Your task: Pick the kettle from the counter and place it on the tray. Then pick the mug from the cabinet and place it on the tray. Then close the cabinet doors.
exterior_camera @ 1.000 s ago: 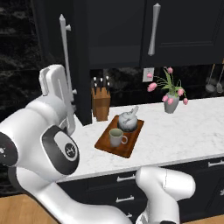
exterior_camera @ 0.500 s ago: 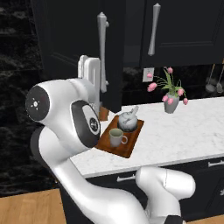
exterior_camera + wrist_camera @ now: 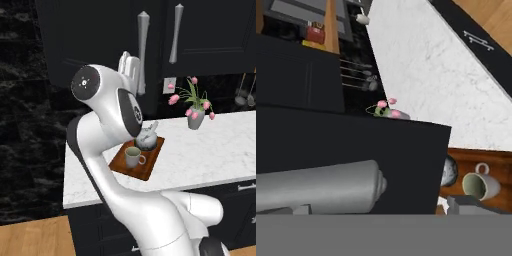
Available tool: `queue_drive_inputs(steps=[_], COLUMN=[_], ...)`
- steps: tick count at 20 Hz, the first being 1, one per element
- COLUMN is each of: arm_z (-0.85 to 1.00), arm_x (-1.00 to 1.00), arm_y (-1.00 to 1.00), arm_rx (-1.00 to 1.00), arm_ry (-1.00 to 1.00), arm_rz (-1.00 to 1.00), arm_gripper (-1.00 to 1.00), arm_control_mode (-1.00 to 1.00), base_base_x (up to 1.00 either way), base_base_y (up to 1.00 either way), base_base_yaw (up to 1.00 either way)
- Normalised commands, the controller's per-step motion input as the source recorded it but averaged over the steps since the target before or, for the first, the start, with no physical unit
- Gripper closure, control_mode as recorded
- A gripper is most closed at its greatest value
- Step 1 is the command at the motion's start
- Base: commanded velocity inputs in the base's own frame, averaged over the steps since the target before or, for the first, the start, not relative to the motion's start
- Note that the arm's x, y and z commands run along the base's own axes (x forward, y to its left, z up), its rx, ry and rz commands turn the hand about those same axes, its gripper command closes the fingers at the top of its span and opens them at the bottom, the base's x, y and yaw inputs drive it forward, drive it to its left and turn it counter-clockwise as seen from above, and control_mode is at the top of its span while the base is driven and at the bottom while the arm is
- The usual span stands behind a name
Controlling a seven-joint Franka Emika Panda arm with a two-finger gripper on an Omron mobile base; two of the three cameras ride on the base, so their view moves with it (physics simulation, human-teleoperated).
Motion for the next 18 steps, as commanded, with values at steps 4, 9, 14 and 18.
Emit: queue_drive_inputs(steps=[4, 9, 14, 18], arm_z=[-0.11, -0.1, -0.09, -0.06], arm_x=[0.53, 0.62, 0.63, 0.62], arm_y=[-0.43, -0.4, -0.31, -0.3], arm_rx=[0.05, 0.01, 0.0, 0.0], arm_ry=[-0.02, 0.0, -0.01, 0.0], arm_rz=[-0.01, 0.0, 0.0, 0.0], arm_gripper=[-1.0, -1.0, -1.0, -1.0], arm_control_mode=[-1.0, -1.0, -1.0, -1.0], base_base_x=[0.0, 0.0, 0.0, 0.0], base_base_y=[0.0, 0.0, 0.0, 0.0], base_base_yaw=[0.0, 0.0, 0.0, 0.0])
